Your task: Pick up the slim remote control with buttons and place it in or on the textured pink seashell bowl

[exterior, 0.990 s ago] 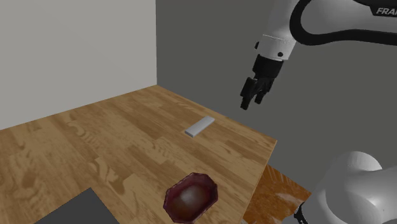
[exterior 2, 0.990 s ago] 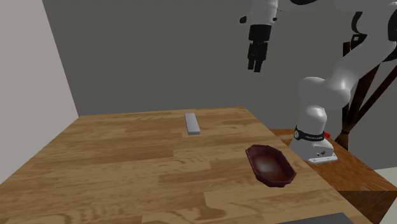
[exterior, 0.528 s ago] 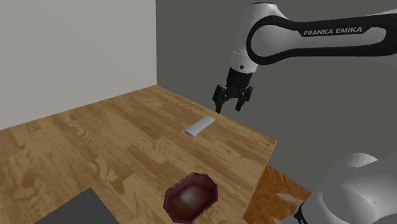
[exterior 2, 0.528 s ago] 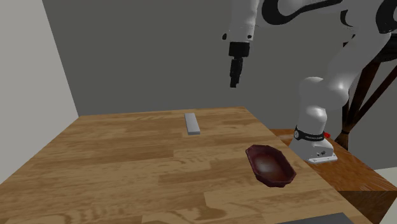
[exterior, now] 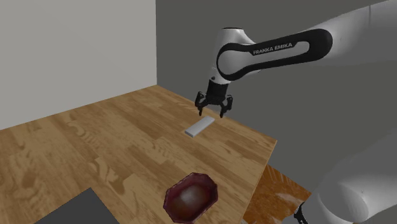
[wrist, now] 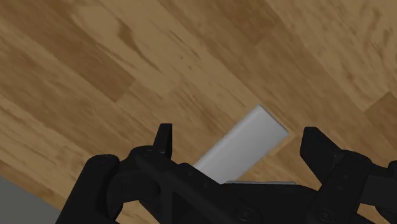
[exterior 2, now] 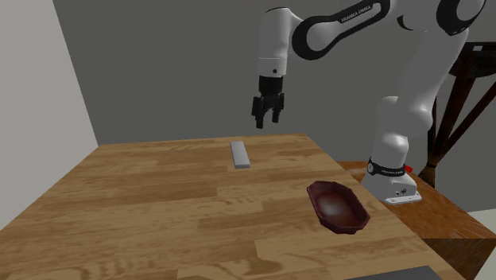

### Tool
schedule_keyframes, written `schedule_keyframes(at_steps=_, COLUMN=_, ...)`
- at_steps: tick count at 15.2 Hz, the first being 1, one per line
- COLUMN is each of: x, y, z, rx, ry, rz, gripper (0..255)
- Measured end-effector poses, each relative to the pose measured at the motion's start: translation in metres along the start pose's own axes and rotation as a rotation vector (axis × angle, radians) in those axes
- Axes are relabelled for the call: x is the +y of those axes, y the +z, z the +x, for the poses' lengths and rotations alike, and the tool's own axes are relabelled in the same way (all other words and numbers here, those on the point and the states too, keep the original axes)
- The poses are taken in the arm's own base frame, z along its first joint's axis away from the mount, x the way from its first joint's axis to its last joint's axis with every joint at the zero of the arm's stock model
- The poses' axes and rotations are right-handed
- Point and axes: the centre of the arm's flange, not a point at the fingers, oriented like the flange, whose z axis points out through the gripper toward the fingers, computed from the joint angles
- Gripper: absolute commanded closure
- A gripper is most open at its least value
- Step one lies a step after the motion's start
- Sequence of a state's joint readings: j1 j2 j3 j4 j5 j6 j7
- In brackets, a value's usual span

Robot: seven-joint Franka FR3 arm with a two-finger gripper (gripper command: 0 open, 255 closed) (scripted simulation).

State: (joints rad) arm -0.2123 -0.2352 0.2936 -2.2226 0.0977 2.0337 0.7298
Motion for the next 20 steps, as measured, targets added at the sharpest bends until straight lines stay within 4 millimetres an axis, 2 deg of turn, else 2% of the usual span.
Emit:
schedule_keyframes(at_steps=4, x=-0.01, y=0.031, z=0.035, rx=-0.002, ry=0.177, rz=-0.008, gripper=0)
schedule_keyframes(at_steps=9, x=-0.018, y=0.075, z=0.089, rx=-0.005, ry=0.399, rz=-0.017, gripper=0)
schedule_keyframes(at_steps=12, x=-0.015, y=0.102, z=0.115, rx=-0.007, ry=0.511, rz=-0.023, gripper=0)
schedule_keyframes(at_steps=20, x=-0.013, y=0.141, z=0.119, rx=-0.007, ry=0.535, rz=-0.024, gripper=0)
